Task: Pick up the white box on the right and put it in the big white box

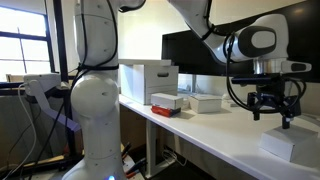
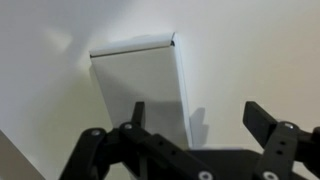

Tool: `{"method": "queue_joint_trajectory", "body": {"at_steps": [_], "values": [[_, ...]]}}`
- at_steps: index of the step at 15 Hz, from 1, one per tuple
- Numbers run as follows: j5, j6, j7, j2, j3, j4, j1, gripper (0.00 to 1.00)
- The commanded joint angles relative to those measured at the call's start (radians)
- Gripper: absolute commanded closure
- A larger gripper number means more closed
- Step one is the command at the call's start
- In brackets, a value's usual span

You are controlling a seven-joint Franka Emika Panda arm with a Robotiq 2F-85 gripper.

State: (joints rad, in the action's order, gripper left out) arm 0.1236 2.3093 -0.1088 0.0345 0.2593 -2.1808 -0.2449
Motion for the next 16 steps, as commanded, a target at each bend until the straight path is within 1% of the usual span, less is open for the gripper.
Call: {"method": "queue_joint_trajectory", "body": {"at_steps": [1,6,10,11,16], "values": [[-0.023,-0.001,-0.023,0.054,0.006,0.07,-0.017,0.0],[-0.028,-0.012,-0.044,0.115,0.05,0.143,-0.067,0.0],[-0.058,-0.056,-0.131,0.149,0.073,0.167,-0.123,0.0],[-0.061,-0.079,-0.128,0.156,0.064,0.168,-0.117,0.0],[-0.093,-0.14,-0.187,0.157,0.061,0.169,-0.133,0.0]]}}
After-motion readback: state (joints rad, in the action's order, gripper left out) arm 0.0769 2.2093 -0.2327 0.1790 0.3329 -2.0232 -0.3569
